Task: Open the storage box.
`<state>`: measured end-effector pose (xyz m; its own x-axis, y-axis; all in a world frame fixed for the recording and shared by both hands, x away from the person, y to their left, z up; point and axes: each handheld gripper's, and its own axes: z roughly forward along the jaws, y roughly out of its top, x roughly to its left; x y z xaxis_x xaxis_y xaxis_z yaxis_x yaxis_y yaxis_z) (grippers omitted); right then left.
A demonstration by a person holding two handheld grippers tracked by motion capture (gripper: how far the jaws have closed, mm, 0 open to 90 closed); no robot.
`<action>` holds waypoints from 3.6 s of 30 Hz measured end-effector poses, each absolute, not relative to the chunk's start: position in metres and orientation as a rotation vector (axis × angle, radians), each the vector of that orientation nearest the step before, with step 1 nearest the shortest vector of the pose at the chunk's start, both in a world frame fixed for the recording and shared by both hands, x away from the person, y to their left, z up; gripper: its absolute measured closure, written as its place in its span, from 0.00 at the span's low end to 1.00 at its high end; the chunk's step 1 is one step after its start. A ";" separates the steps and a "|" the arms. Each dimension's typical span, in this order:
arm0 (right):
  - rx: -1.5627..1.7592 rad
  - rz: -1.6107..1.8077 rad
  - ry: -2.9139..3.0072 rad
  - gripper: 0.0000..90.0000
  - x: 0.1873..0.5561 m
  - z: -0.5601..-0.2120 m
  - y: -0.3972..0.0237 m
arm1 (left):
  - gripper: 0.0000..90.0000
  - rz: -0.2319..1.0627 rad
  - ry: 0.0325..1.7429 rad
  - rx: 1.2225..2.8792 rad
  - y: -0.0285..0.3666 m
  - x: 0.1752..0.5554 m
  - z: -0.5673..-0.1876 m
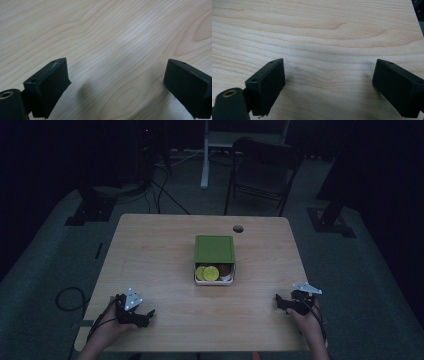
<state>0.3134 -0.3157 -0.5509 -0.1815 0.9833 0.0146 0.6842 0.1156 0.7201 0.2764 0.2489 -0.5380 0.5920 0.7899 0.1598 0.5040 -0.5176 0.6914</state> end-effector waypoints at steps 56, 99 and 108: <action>1.611 0.832 1.926 0.12 0.313 -0.551 -0.316 | 0.26 0.752 0.398 2.278 0.101 0.286 -0.519; 1.611 0.833 1.925 0.12 0.313 -0.551 -0.316 | 0.48 1.071 -0.040 2.208 0.014 0.312 -0.522; 1.612 0.833 1.925 0.12 0.313 -0.551 -0.316 | 0.58 1.128 -0.096 2.245 0.011 0.315 -0.530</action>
